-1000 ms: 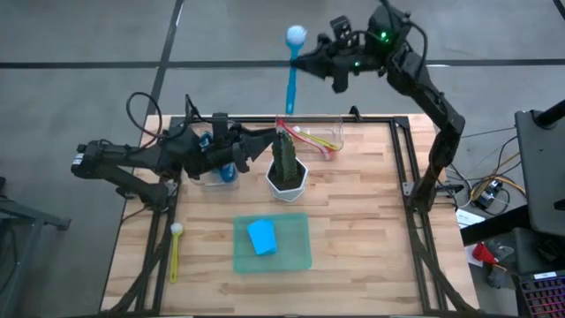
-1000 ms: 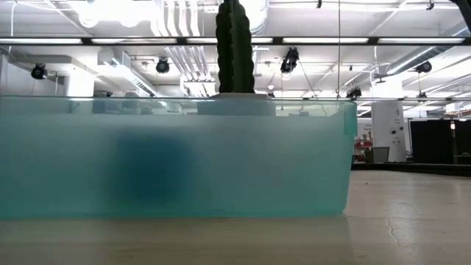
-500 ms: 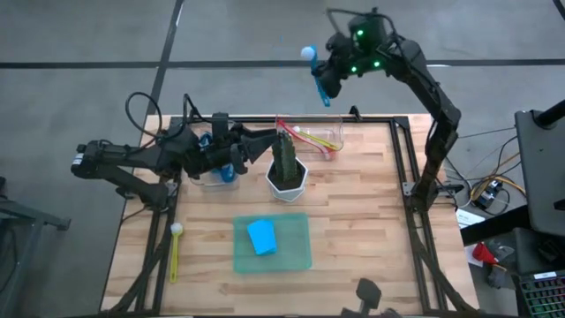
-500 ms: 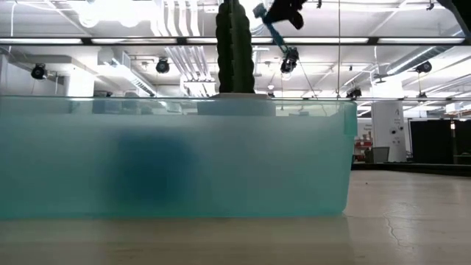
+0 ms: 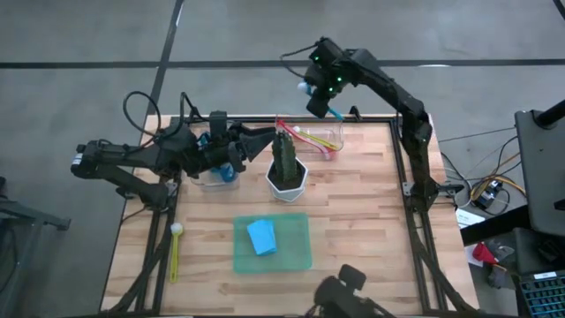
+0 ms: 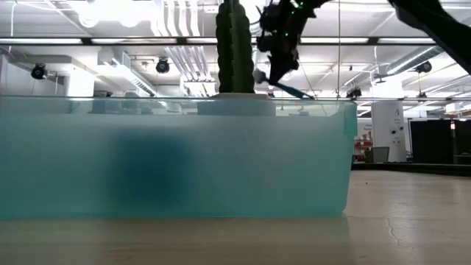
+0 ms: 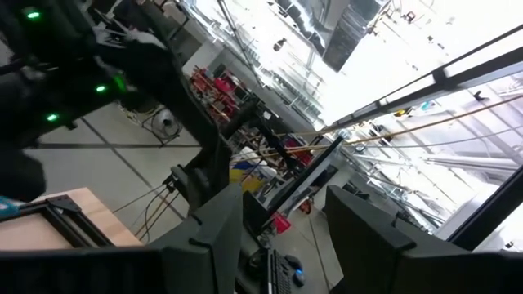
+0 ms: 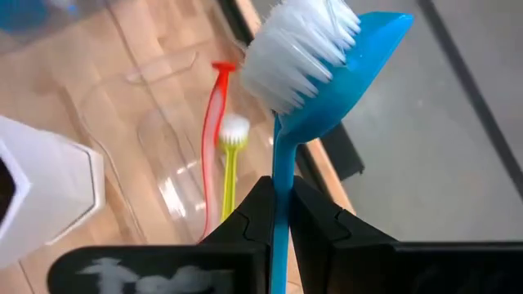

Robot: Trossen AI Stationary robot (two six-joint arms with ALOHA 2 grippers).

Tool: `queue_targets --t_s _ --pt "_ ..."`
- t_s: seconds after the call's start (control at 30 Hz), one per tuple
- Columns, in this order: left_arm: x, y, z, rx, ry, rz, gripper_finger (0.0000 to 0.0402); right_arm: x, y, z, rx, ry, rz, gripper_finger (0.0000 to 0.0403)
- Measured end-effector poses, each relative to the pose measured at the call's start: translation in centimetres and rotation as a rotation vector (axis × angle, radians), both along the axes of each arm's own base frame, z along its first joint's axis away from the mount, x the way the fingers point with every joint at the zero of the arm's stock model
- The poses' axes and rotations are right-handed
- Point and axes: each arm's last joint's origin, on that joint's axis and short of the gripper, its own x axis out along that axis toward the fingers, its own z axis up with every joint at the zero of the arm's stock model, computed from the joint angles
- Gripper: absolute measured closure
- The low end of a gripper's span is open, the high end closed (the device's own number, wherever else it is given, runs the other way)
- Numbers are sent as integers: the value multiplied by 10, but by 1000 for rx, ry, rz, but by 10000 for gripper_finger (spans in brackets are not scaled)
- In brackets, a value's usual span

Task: Pick & Place Kitchen Sink Supplies
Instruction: Put the blue dish brush into the right transparent bin

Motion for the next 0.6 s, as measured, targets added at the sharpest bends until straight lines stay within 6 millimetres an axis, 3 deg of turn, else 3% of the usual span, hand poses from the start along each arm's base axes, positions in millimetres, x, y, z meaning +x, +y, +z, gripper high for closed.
queue_targets --t_s 0.23,0.6 --pt "0 0 0 -10 -5 -4 234 13 -12 -50 120 193 -62 381" --pt "0 0 0 -8 -6 -6 234 40 -20 -97 166 253 -5 380"
